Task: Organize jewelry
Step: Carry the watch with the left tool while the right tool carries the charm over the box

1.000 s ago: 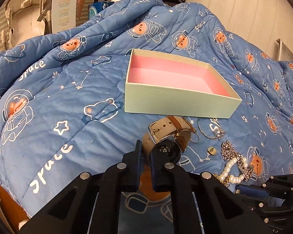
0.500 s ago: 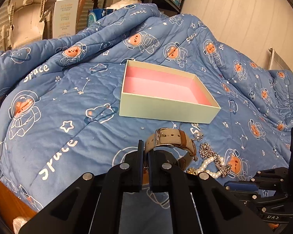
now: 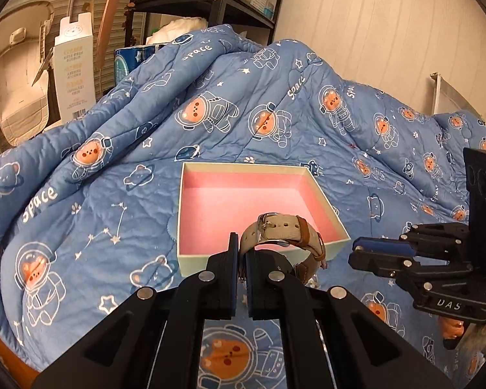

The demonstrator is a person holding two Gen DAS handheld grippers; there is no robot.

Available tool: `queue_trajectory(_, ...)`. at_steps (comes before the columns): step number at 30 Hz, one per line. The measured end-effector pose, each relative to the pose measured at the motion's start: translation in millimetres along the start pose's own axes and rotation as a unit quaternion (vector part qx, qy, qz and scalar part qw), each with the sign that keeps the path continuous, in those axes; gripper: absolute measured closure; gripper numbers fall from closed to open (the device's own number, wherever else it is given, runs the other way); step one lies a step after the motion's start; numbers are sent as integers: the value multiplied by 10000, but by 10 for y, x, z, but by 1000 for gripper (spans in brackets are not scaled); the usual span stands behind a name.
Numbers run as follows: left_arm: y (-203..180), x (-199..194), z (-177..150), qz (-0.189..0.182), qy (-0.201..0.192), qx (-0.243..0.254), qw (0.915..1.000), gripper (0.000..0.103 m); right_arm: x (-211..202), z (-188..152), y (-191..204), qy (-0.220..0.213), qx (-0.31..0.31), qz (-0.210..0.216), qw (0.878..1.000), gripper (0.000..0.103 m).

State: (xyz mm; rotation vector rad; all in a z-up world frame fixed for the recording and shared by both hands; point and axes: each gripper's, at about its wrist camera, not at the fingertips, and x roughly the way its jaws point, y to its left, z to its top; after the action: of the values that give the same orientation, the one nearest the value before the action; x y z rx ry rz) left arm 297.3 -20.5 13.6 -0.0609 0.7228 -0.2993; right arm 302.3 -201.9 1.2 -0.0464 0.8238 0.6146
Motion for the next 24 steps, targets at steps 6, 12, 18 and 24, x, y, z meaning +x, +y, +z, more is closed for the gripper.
queue_trajectory(6,111,424,309,108,316,-58,9994,99,306,302,-261,187,-38,-267,9995,88)
queue_trajectory(12,143,887,498,181,731,-83,9971,99,680,389,-391,584,-97,-306,9978,88)
queue_trajectory(18,212,1257,614,243,1015,-353,9939,99,900,410,-404,877,-150,-199,9958,88)
queue_trajectory(24,159,1501,636,324,1247,-368,9910,99,1107,455,-359,1105,-288,-199,9933,88)
